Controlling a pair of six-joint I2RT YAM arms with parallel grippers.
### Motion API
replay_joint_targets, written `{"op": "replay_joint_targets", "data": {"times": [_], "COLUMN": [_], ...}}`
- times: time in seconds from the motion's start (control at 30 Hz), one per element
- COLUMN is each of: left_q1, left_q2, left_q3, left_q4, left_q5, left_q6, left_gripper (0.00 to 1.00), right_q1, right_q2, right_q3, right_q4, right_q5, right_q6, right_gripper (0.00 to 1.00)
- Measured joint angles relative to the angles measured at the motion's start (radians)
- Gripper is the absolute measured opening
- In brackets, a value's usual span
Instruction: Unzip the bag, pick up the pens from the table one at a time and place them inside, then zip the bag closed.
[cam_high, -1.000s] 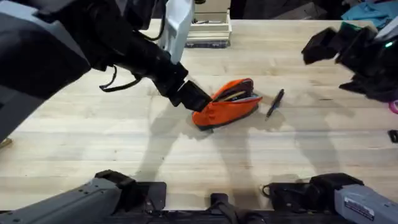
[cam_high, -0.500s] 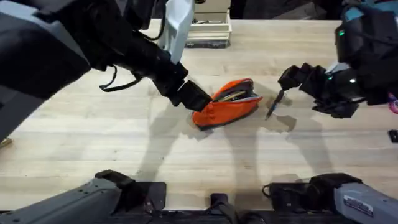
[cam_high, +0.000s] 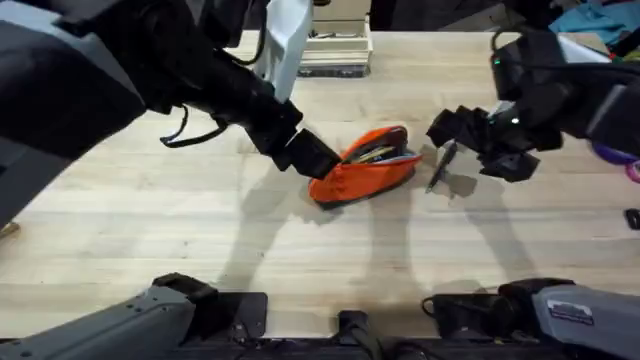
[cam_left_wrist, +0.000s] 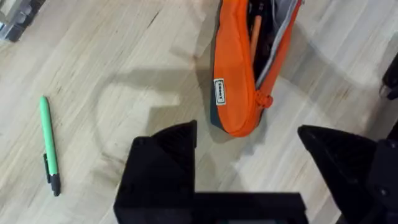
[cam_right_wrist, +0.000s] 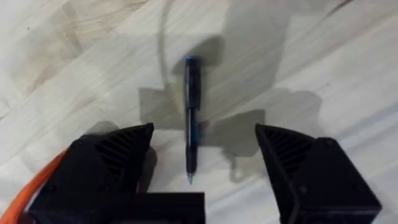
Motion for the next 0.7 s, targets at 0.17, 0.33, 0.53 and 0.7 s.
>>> {"op": "replay_joint_targets", "data": {"times": [0.17,0.33,0.53,0.7], "left_q1": [0.000,0.000,0.000,0.000], "left_q2": [0.000,0.000,0.000,0.000], "left_q3": [0.000,0.000,0.000,0.000], "left_q4": [0.000,0.000,0.000,0.000], "left_q5": [0.000,0.000,0.000,0.000], "left_q6": [0.000,0.000,0.000,0.000], "left_gripper": [0.994,0.993,0.993,0.993], "right_q1": [0.022,0.028,0.030,0.030], "right_q2": [0.085,0.160,0.183,0.189], "right_q3": [0.000,0.002,0.020,0.026], "right_q4": [0.035,0.048,0.046,0.045], "right_q5": [0.000,0.002,0.024,0.047], "right_q6": [0.003,0.002,0.010,0.015], "right_gripper": [0.996,0.983,0.502,0.065]}}
